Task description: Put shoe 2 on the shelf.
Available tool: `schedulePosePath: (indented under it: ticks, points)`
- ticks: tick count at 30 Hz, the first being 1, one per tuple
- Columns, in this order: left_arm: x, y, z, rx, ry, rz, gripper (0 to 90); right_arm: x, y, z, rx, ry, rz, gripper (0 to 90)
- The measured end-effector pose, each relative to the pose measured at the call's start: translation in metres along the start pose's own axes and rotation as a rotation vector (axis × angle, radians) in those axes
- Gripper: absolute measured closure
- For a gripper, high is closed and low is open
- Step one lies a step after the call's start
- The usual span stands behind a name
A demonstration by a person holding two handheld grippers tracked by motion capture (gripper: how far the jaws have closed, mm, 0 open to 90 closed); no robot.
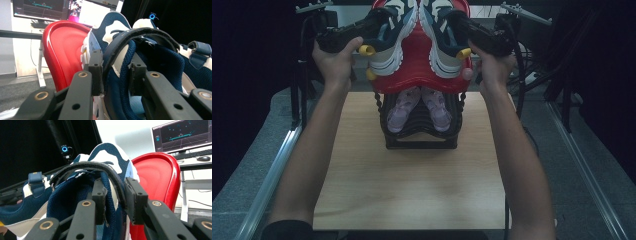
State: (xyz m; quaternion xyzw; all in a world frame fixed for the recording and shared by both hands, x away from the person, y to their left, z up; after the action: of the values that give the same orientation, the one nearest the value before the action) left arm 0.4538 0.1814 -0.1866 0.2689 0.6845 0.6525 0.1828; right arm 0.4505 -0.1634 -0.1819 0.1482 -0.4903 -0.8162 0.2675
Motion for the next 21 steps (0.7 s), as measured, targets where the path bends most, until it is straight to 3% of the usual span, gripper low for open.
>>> schedulePosePath:
  ticks: [9, 17, 21]
  points:
    - [-0.011, -0.006, -0.005, -0.028, 0.015, 0.011, 70.0, -0.004, -0.003, -0.001, 0.002, -0.029, 0.013, 70.7]
    - [-0.023, -0.02, -0.006, -0.059, 0.041, 0.051, 69.6, -0.012, -0.01, -0.004, 0.035, -0.072, 0.035, 69.2]
    - [-0.024, -0.025, -0.006, -0.084, 0.043, 0.041, 68.2, -0.017, -0.016, -0.006, 0.052, -0.088, 0.044, 68.8]
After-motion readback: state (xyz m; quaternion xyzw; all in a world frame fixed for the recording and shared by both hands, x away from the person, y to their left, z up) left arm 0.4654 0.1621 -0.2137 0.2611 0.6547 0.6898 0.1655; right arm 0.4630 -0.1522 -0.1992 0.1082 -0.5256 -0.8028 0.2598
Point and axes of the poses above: each handheld gripper's, and its own axes: x roughly backward along the jaws, y roughly out of its top, z roughly to its left, the point moved 2 cm from there along -x, roughly forward along the jaws, and after that the axes turned 12 degrees about -x, right-handed, at the moved point
